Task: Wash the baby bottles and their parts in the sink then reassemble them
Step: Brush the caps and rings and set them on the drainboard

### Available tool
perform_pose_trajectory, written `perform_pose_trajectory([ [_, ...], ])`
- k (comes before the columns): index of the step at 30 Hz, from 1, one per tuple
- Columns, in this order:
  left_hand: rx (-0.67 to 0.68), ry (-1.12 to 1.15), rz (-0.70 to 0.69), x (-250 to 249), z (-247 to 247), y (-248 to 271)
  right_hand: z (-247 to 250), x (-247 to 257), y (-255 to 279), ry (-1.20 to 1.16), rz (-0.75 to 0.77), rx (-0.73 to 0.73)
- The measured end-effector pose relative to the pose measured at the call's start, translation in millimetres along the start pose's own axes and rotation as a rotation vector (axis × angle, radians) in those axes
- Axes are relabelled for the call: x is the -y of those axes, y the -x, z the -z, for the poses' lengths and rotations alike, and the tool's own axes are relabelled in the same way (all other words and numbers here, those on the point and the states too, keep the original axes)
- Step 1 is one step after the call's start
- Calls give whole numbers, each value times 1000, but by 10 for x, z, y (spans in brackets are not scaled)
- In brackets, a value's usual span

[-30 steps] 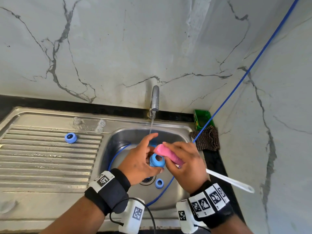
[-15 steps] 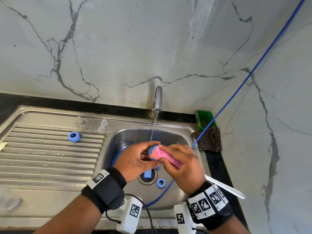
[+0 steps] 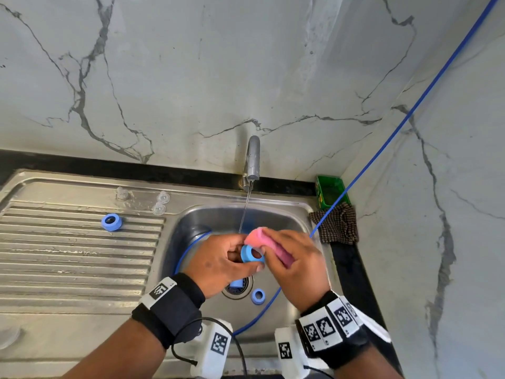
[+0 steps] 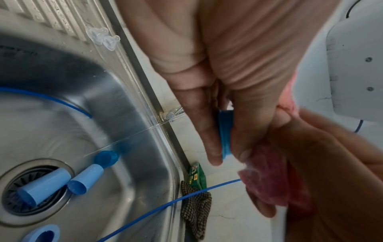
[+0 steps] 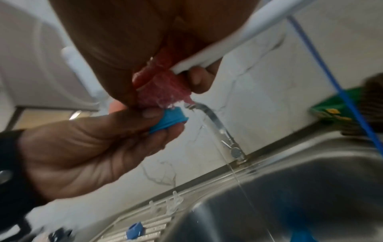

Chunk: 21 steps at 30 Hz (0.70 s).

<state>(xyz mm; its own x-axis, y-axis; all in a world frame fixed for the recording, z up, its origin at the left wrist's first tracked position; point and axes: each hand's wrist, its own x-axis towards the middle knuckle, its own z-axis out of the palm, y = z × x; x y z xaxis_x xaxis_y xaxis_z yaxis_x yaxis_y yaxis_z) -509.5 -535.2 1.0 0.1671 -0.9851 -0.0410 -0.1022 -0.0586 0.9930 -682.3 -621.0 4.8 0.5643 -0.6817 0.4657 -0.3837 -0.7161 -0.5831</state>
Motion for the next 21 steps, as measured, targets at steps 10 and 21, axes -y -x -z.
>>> perform_pose_trajectory([
  [10, -24, 31, 34, 148, 84, -99, -176, -16, -55, 24, 160, 151],
  [21, -192, 127, 258, 582, 169, -509, -281, -546, -258, -7, -164, 37],
])
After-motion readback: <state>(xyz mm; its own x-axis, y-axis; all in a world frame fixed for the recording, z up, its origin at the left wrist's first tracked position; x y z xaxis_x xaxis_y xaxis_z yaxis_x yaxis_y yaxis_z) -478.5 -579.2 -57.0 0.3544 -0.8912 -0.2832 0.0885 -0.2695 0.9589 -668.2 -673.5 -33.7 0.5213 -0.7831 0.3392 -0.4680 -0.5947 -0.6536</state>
